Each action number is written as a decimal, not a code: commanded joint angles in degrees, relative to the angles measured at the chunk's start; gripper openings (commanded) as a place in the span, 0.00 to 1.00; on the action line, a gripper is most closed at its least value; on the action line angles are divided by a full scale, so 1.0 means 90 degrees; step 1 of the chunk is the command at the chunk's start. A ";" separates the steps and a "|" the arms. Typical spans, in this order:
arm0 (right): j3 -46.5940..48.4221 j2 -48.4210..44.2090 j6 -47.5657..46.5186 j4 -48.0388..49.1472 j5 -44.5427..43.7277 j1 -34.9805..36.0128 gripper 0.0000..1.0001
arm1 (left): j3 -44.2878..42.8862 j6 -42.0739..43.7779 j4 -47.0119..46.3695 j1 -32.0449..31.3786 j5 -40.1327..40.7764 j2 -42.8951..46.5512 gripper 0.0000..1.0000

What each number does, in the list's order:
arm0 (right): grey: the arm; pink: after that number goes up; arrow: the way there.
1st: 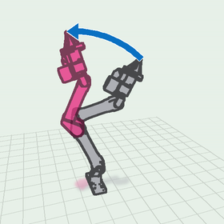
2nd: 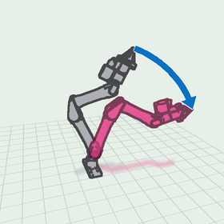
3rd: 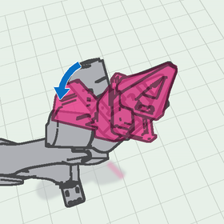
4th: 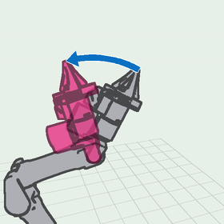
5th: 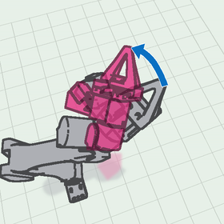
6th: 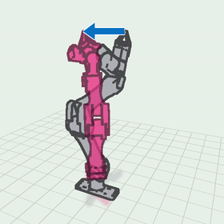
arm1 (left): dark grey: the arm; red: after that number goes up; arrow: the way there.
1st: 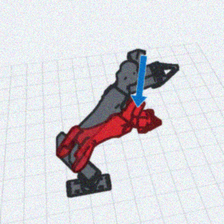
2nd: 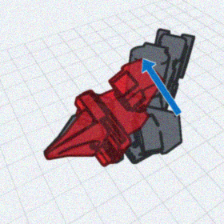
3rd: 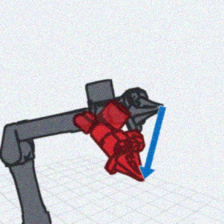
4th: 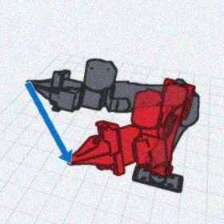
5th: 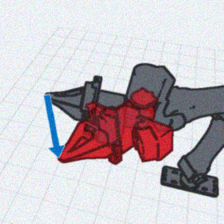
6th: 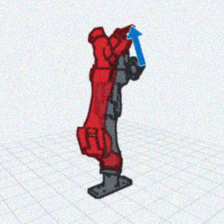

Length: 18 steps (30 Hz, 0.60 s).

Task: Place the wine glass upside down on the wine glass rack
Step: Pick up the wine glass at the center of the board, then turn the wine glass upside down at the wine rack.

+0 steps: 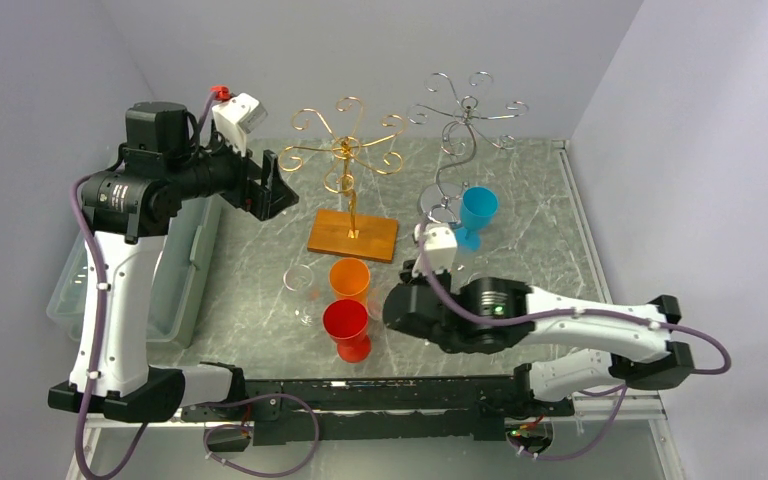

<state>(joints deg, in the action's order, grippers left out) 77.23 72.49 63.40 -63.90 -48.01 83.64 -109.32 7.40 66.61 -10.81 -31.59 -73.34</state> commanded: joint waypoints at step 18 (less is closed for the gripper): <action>0.2911 0.0714 -0.5607 0.4528 -0.1067 -0.0150 0.00 | 0.0282 0.0048 0.0665 0.0019 -0.2447 0.0171 0.96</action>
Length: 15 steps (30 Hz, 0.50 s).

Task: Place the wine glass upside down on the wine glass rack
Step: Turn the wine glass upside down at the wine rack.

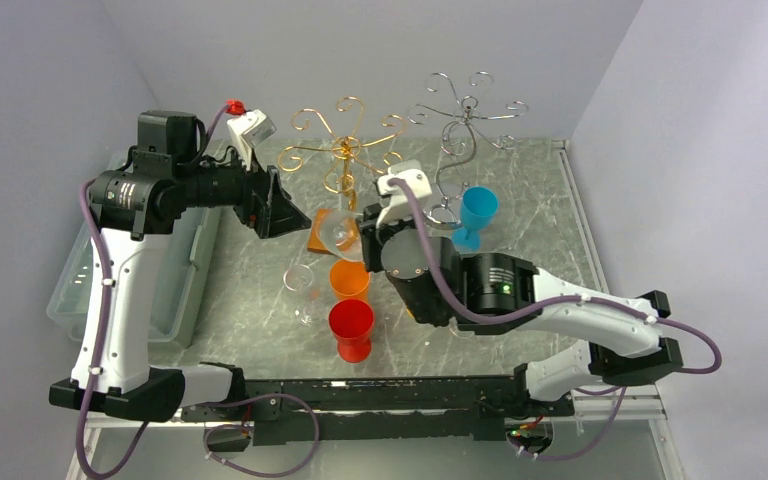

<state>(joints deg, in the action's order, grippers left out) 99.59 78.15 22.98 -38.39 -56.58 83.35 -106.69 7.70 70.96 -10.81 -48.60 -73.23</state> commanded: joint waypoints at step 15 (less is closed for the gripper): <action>0.0576 0.0131 -0.0827 0.2147 0.1517 -0.0625 0.00 | 0.0575 0.0212 -0.0179 0.0019 -0.0472 0.0457 0.91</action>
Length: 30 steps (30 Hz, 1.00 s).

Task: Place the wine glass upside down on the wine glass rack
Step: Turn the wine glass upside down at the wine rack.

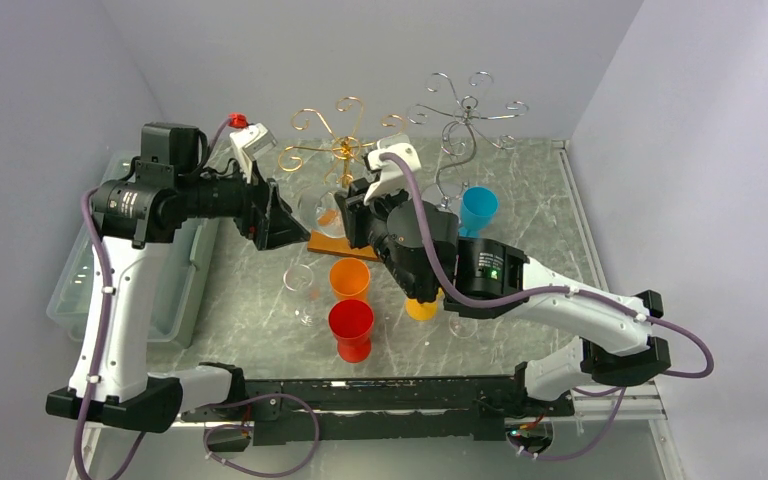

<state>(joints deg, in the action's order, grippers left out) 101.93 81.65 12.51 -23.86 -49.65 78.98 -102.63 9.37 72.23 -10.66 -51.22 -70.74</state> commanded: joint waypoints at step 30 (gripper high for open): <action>-0.1236 -0.0478 0.1201 0.2250 0.2547 -0.0663 0.14 | 0.0298 0.0157 -0.0913 0.0007 0.0057 0.0221 0.00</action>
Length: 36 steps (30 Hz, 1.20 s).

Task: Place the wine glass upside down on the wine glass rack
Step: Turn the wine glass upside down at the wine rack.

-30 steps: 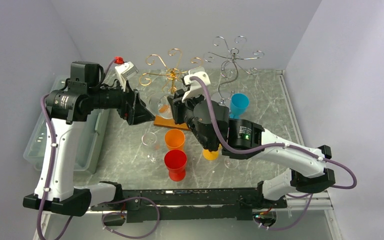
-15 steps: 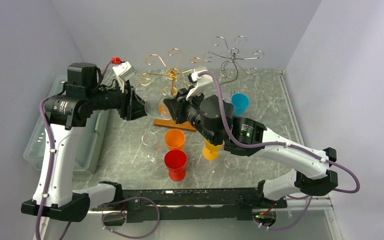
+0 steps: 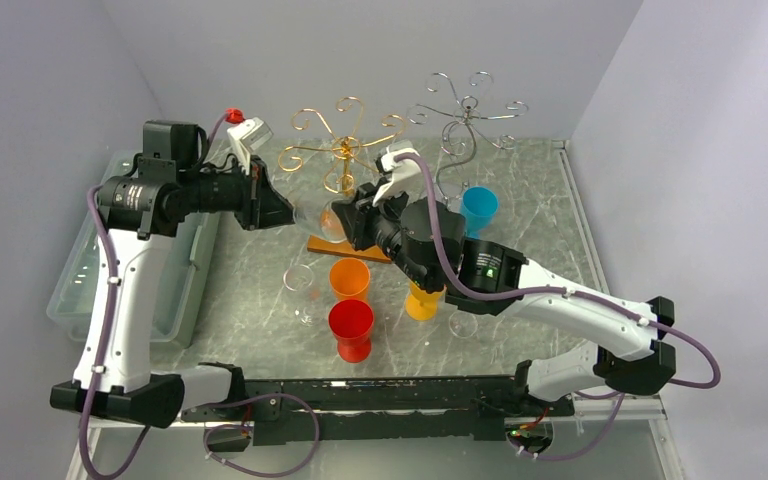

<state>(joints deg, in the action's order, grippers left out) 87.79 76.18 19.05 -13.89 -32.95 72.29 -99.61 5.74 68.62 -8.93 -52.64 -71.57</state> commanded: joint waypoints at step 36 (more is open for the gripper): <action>0.0829 0.0835 0.0499 -0.0042 0.3225 -0.0836 1.00 | 0.1559 0.6327 -0.3060 -0.0190 0.2169 0.2192 0.00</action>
<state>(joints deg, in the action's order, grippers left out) 96.55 82.87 25.41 -22.09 -9.67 64.64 -84.36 56.75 50.06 -10.39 -28.93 -53.95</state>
